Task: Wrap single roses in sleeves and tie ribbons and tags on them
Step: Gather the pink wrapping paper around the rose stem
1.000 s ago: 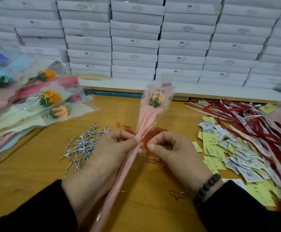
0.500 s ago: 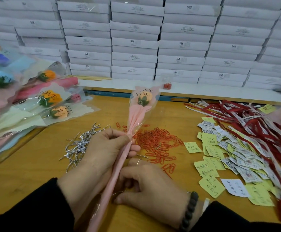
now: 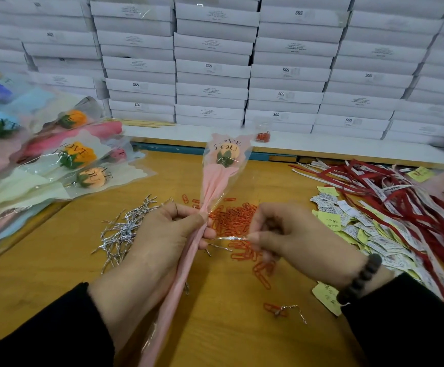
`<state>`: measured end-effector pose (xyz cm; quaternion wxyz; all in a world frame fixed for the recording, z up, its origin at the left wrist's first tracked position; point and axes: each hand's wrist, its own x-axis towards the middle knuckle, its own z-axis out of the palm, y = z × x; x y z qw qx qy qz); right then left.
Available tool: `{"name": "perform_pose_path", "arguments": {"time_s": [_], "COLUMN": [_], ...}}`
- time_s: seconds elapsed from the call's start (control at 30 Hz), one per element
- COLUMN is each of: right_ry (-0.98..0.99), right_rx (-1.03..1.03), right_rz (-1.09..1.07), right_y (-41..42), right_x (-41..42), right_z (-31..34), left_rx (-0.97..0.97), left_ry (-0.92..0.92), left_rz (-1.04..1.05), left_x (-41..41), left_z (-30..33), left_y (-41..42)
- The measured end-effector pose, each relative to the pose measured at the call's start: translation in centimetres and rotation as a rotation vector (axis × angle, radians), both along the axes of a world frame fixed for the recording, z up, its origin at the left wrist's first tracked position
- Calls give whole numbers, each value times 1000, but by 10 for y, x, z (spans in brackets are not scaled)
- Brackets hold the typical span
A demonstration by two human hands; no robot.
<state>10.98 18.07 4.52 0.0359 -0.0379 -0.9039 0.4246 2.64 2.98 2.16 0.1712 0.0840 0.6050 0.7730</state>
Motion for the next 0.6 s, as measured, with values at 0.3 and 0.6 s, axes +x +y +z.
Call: {"name": "perform_pose_path", "arguments": {"time_s": [0.3, 0.6], "right_ry": [328, 295], "right_rx": [-325, -360], "right_rz": [-174, -196], "right_y": [5, -27], "right_x": [-4, -13], "right_z": [-3, -28], "left_rx": [7, 15], "left_ry": [-2, 15], "left_rz": [-41, -78], "left_x": [3, 13], "left_z": [-6, -9], "left_y": [5, 11]}}
